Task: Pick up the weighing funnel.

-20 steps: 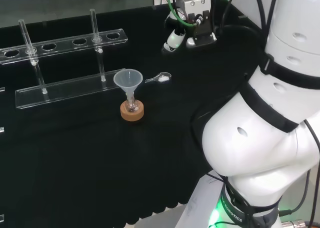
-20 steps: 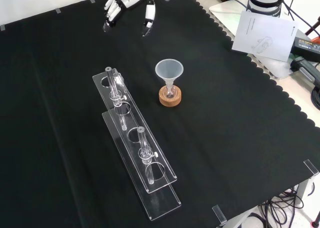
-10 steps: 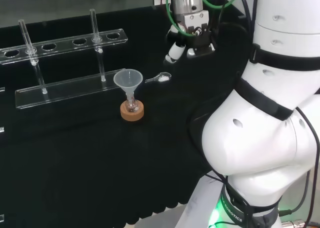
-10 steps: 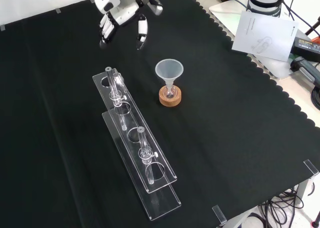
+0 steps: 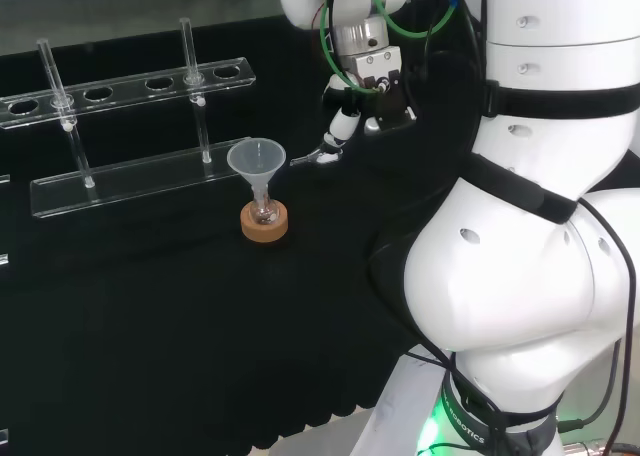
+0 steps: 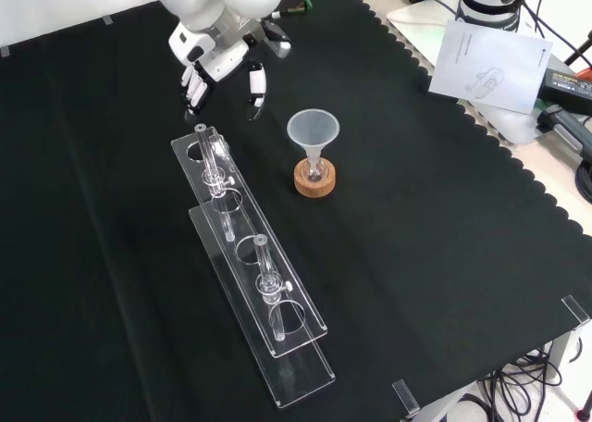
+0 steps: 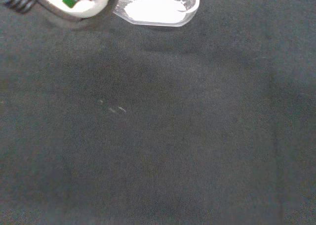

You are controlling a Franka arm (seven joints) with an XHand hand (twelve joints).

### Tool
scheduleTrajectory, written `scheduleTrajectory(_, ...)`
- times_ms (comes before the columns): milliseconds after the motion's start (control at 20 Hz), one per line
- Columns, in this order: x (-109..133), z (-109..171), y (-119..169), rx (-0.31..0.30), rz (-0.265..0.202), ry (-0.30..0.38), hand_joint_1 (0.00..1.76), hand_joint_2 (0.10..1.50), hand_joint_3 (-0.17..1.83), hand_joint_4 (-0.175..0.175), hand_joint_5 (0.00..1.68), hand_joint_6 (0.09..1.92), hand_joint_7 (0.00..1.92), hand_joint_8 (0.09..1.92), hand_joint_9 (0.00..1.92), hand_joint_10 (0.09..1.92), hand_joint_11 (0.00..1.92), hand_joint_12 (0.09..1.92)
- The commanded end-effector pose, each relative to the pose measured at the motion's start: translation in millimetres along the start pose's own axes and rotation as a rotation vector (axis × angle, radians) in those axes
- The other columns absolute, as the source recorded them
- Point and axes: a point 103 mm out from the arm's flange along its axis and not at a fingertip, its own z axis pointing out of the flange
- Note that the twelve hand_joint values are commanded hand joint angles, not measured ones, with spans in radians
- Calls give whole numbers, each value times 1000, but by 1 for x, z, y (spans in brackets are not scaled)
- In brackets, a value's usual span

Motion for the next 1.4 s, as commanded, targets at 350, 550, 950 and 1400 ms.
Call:
scheduleTrajectory(350,2,16,40,30,-37,-10,883,610,491,-29,604,87,397,673,650,553,435,1303)
scheduleTrajectory(550,2,23,41,43,-54,-18,887,603,505,-27,620,94,418,669,665,543,444,1293)
scheduleTrajectory(950,6,32,38,32,-54,-42,892,594,516,-22,641,115,428,664,675,534,448,1289)
scheduleTrajectory(1400,7,37,45,3,-54,-79,935,586,547,5,661,572,495,644,743,483,482,1275)
